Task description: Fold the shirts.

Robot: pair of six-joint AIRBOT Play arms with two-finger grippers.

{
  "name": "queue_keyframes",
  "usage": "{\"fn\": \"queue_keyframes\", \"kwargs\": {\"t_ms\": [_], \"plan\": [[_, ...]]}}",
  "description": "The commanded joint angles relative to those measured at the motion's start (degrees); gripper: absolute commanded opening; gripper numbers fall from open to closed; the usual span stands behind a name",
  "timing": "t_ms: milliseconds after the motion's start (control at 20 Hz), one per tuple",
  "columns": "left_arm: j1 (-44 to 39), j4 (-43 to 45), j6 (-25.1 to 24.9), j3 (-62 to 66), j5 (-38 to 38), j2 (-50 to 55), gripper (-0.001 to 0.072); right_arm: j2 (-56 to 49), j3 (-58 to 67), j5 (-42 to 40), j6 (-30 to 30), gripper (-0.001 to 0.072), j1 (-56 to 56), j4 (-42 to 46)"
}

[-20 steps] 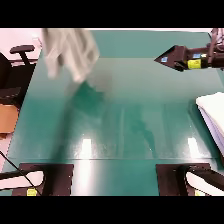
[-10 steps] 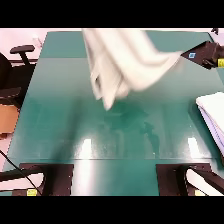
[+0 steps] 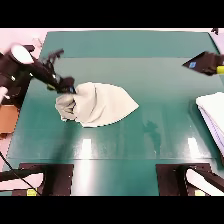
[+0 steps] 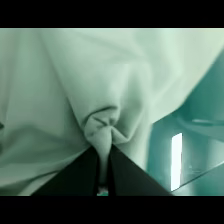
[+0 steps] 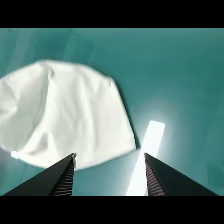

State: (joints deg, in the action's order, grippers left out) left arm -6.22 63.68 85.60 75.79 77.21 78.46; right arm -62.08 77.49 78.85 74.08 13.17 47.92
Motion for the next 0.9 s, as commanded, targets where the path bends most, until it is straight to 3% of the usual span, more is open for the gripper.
{"fn": "queue_keyframes", "kwargs": {"t_ms": [0, 100, 350, 450, 550, 850], "plan": [[0.0, 3.3, -0.6, -12.5, -7.1, 0.0, 0.0030, -3.7, -9.9, -2.7, 0.5, 0.0506, -5.4, 1.5], [0.0, 3.4, -0.6, -15.8, -9.1, 0.0, 0.0030, -5.0, -18.1, -7.5, 1.7, 0.0506, -8.2, 1.0], [0.0, 3.4, -0.9, -16.7, -9.5, 0.0, 0.0030, -9.9, -34.2, -19.5, -0.5, 0.0506, -14.3, -14.0], [0.0, 3.4, -1.9, -16.7, -9.3, 0.0, 0.0030, -12.8, -35.0, -23.4, -1.1, 0.0510, -17.8, -15.7], [0.0, 3.4, -2.1, -16.7, -9.1, 0.0, 0.0030, -15.9, -35.0, -27.1, -1.2, 0.0587, -20.5, -17.6], [0.0, 3.2, -2.1, -16.7, -8.5, 0.0, 0.0030, -19.9, -35.0, -38.1, -4.2, 0.0585, -25.0, -24.5]]}}
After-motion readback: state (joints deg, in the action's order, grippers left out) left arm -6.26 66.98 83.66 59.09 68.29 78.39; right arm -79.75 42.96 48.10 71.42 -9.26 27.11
